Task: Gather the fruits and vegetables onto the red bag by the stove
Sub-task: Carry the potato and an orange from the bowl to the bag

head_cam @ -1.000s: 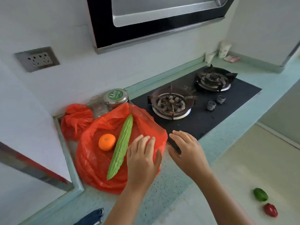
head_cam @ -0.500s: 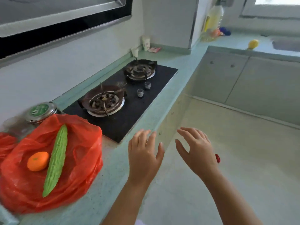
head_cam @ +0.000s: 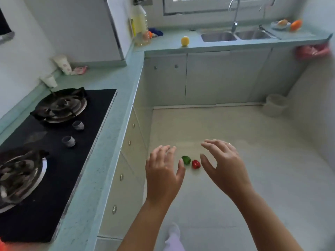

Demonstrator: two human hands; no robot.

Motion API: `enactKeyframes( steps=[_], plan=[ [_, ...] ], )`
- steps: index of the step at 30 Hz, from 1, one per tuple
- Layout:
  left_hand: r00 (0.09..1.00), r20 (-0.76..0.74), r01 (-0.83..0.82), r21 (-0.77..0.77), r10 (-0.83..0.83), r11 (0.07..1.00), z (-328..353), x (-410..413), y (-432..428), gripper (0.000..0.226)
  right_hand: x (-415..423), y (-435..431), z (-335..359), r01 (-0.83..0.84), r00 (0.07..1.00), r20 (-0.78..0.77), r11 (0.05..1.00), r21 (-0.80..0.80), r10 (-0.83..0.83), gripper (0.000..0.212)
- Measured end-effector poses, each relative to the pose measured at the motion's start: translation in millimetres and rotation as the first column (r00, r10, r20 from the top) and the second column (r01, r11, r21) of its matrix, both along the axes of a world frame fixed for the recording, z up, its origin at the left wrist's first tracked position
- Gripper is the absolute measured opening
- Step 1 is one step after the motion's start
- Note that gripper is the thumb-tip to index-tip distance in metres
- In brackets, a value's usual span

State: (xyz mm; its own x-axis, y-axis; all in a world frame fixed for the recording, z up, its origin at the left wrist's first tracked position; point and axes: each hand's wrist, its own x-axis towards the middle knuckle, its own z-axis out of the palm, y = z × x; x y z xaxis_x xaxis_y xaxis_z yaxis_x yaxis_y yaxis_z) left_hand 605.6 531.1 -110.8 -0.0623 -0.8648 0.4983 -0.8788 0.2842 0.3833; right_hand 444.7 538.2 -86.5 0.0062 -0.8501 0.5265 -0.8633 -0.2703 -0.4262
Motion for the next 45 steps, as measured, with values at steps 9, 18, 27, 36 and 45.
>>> enactKeyframes(
  steps=[9,18,27,36,45],
  plan=[
    [0.980,-0.044,0.192,-0.028,-0.193,0.981,11.4,-47.6,-140.3,0.038,-41.9,-101.2,17.2,0.192,0.981,-0.033,0.981,-0.033,-0.193,0.035],
    [0.919,-0.040,0.391,-0.015,-0.391,0.920,8.8,-142.9,-230.7,0.038,-128.4,-164.3,19.8,0.384,0.923,-0.012,0.923,-0.031,-0.384,0.037],
    [0.873,-0.092,0.474,-0.073,-0.480,0.877,24.1,-303.7,-324.2,0.037,-281.7,-239.3,22.3,0.475,0.880,0.012,0.879,-0.042,-0.475,0.038],
    [0.832,-0.091,0.534,-0.143,-0.548,0.834,49.1,-461.7,-390.9,0.035,-422.4,-301.5,41.8,0.517,0.854,-0.022,0.853,-0.073,-0.519,0.039],
    [0.827,-0.037,0.553,-0.125,-0.561,0.823,28.0,-537.1,-481.6,0.035,-500.0,-387.9,18.4,0.512,0.859,0.023,0.859,-0.020,-0.511,0.038]
  ],
)
